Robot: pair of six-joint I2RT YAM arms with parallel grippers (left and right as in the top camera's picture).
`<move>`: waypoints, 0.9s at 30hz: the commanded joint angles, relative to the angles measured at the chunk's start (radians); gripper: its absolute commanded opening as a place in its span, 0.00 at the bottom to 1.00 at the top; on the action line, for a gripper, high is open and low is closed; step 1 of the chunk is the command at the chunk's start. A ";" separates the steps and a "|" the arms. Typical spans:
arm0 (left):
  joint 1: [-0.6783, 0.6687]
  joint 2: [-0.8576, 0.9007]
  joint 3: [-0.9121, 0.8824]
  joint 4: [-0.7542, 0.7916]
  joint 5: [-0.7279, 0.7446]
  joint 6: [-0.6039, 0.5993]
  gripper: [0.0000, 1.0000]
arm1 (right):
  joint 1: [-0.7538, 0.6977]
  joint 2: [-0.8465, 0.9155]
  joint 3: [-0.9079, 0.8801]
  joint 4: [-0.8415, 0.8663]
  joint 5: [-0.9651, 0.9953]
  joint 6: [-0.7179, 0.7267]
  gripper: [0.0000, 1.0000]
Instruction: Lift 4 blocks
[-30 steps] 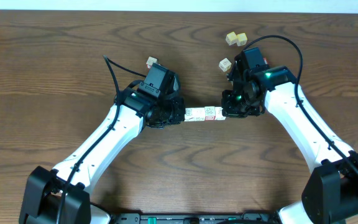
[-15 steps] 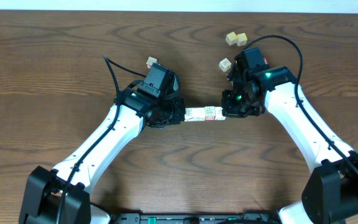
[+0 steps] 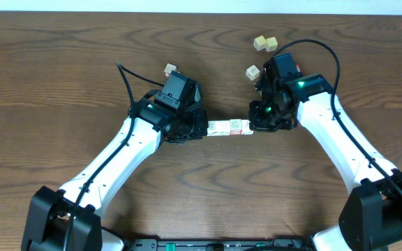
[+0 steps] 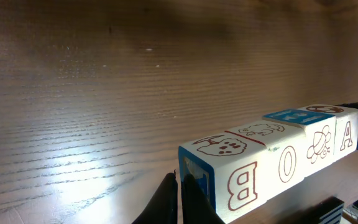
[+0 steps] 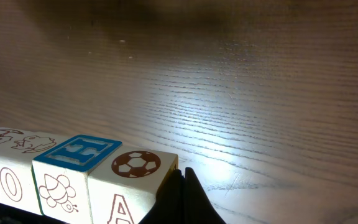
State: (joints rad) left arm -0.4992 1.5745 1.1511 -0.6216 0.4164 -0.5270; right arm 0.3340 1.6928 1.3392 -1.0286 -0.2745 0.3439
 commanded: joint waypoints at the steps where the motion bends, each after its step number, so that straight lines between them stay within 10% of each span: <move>1: -0.036 -0.002 0.012 0.040 0.174 -0.009 0.07 | 0.041 -0.023 0.020 0.020 -0.283 0.000 0.01; 27: -0.037 0.060 0.012 0.041 0.174 -0.009 0.07 | 0.041 -0.006 -0.027 0.080 -0.283 0.006 0.01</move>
State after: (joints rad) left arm -0.4992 1.6276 1.1469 -0.6247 0.4126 -0.5274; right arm 0.3340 1.6932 1.3300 -0.9688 -0.2741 0.3443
